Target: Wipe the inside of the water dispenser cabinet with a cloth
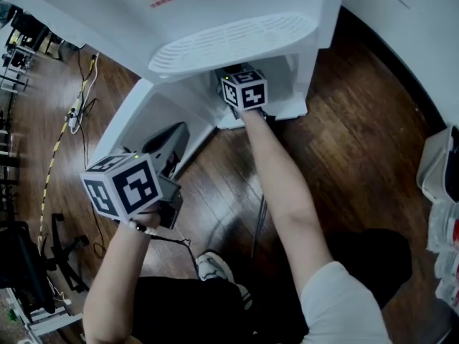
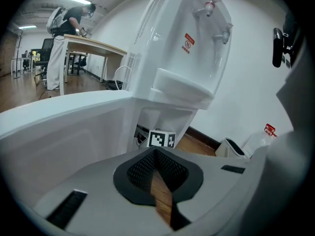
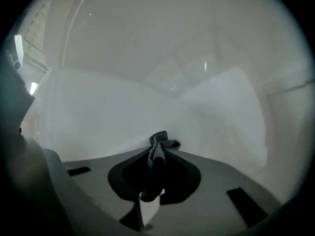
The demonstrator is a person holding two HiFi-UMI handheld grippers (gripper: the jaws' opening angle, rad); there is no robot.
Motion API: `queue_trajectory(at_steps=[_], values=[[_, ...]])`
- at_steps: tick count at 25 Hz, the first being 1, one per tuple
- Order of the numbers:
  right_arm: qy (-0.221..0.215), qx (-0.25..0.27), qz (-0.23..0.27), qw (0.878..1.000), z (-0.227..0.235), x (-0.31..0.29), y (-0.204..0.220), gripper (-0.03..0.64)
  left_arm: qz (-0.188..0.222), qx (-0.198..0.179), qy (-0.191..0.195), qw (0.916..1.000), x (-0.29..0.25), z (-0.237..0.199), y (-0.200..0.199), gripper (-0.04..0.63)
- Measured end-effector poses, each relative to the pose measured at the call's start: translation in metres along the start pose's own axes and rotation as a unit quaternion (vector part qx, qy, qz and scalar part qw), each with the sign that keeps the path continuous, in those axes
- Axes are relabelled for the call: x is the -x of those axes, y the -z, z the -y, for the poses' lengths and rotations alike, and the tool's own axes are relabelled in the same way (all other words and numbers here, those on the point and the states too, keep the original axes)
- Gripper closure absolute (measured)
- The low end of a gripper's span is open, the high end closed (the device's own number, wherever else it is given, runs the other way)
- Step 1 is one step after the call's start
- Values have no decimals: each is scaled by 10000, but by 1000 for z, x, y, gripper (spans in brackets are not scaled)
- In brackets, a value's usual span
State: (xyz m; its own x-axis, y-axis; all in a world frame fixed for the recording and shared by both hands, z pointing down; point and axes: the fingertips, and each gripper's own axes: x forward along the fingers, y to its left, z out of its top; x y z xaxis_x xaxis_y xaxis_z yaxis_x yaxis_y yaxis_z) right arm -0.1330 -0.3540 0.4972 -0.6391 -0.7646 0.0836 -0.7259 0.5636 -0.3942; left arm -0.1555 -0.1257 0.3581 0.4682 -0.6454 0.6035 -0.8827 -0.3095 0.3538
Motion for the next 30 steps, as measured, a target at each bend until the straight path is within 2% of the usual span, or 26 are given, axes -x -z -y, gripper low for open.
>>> queue_trajectory(at_steps=[6,11,14,17,22,26,30], values=[[302,-312,-911,9949,15,-13,47,579,-17,67,-32,10000,5,-4,3,598],[647,-531,-1052,9909,25,-17,58,578,-41,70,-17,10000,11,-4,4,598],[785,-436,-757,9931,28,-13,44,578,0,88,24,10000,15,-3,3,598],[828,-255,-219,9960,29,-8,19,578,20,101,66,9999,18,-1,1,598],[570,-28,566,9968,17,4,-32,577,-49,-18,136,9999,14,6,3,598],[230,106,1289,9913,-1,17,-76,578,-32,-43,178,9998,13,11,2,598],[101,104,1676,9858,-12,25,-103,577,-54,-34,156,9999,13,10,3,598]])
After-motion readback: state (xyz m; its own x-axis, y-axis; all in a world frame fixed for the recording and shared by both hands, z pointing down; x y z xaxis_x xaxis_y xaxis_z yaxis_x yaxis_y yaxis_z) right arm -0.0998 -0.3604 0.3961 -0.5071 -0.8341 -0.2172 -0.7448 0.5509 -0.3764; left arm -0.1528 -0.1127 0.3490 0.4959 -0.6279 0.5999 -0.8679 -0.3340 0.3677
